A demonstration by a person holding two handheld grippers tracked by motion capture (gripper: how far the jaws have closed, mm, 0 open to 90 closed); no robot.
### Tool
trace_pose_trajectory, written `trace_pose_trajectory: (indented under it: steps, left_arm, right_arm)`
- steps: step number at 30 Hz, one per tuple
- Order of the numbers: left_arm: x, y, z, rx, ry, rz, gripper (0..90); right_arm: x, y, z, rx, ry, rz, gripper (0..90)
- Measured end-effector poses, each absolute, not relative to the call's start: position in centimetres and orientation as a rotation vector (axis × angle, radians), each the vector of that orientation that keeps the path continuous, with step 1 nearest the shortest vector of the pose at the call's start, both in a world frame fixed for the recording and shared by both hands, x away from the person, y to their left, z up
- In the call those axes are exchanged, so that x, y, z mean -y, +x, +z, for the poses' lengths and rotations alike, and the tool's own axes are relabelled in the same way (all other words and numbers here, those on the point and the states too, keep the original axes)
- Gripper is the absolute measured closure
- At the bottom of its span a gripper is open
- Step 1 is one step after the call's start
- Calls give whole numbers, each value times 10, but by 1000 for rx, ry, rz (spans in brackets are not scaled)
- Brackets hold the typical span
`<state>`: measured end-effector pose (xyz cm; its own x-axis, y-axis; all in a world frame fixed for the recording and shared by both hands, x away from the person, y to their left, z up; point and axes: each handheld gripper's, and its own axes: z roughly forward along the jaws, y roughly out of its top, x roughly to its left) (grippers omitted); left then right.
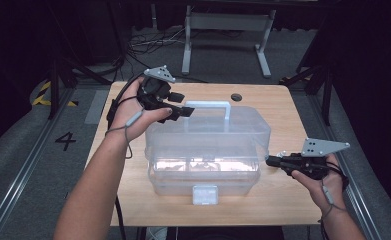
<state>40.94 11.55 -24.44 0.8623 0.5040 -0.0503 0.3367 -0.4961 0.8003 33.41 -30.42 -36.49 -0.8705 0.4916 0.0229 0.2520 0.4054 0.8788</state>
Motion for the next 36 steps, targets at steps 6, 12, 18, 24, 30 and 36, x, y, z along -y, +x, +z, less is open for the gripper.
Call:
trace_pose_trajectory:
  steps: [6, 12, 18, 24, 30, 36]
  left_arm:
    - [-119, 402, -238, -599, 2131, 249, 452]
    - [-125, 395, -233, -590, 2102, 244, 498]
    - [-134, 385, -231, -584, 2076, 243, 558]
    - [-141, 373, -231, -556, 2076, 226, 740]
    - [-144, 362, -237, -526, 2077, 208, 853]
    - [-147, 351, -245, -505, 2072, 198, 864]
  right_arm:
    - [303, 341, -362, -2403, 672, 1480, 900]
    - [300, 348, -357, -2378, 686, 1497, 900]
    - [299, 353, -352, -2352, 694, 1512, 900]
    - [299, 358, -345, -2332, 704, 1519, 900]
    - [298, 363, -340, -2309, 716, 1525, 900]
    - [297, 367, -338, -2282, 729, 1548, 900]
